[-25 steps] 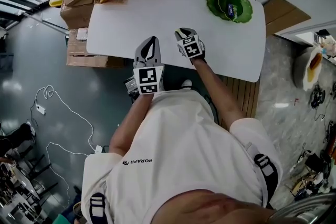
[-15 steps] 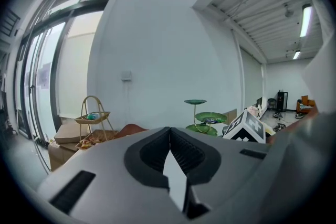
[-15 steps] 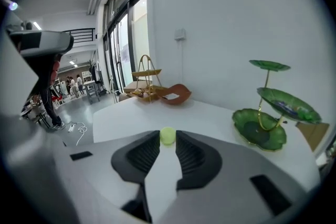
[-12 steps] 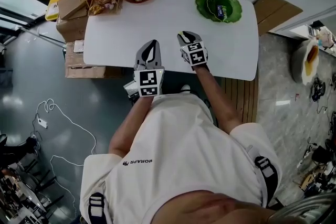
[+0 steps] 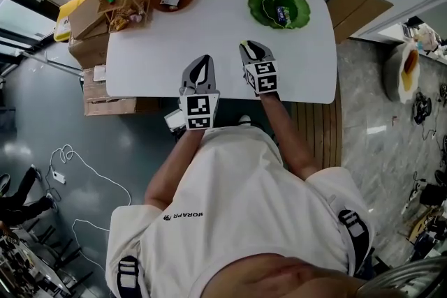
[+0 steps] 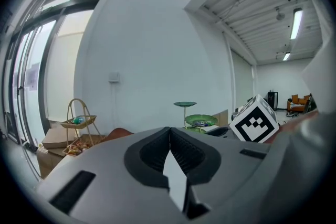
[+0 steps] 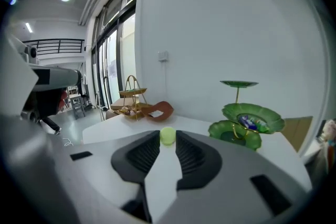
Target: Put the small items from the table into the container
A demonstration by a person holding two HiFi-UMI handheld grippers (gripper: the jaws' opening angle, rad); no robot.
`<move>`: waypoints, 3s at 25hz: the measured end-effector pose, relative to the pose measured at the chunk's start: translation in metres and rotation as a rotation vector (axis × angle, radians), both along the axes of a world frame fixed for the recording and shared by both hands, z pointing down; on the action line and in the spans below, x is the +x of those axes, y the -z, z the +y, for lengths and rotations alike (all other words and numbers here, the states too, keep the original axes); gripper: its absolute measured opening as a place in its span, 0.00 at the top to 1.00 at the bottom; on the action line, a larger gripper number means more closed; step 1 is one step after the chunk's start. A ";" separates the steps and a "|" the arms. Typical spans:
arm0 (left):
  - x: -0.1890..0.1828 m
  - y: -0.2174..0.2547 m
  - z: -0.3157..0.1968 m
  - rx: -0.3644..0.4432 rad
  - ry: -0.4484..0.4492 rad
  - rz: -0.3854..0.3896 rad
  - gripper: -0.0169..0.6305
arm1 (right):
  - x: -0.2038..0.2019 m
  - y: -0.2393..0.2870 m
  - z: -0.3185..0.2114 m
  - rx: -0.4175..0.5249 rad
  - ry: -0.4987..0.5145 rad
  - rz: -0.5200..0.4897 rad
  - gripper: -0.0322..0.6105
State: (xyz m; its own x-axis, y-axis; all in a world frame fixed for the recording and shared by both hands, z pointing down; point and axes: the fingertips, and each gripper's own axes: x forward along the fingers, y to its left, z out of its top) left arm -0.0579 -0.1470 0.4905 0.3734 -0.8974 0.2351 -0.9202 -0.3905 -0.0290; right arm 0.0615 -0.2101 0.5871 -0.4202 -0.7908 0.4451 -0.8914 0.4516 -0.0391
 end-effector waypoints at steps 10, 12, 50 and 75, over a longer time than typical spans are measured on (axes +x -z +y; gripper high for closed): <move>0.019 0.000 -0.002 0.003 -0.037 0.004 0.97 | 0.034 0.034 0.001 0.072 -0.096 -0.052 0.79; 0.020 0.000 -0.003 0.003 -0.039 0.003 0.97 | 0.041 0.039 0.000 0.083 -0.117 -0.062 0.79; 0.028 -0.004 -0.015 -0.004 -0.043 0.000 0.97 | 0.201 0.050 -0.061 0.137 -0.441 0.024 0.79; 0.029 -0.003 -0.015 -0.007 -0.021 -0.025 0.97 | 0.221 -0.005 -0.084 -0.005 -0.422 0.059 0.79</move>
State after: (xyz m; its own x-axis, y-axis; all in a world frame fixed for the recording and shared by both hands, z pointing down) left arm -0.0289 -0.1616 0.4934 0.3863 -0.8876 0.2509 -0.9107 -0.4101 -0.0488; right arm 0.2823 -0.2943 0.5918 -0.0335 -0.8858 0.4629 -0.9988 0.0465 0.0167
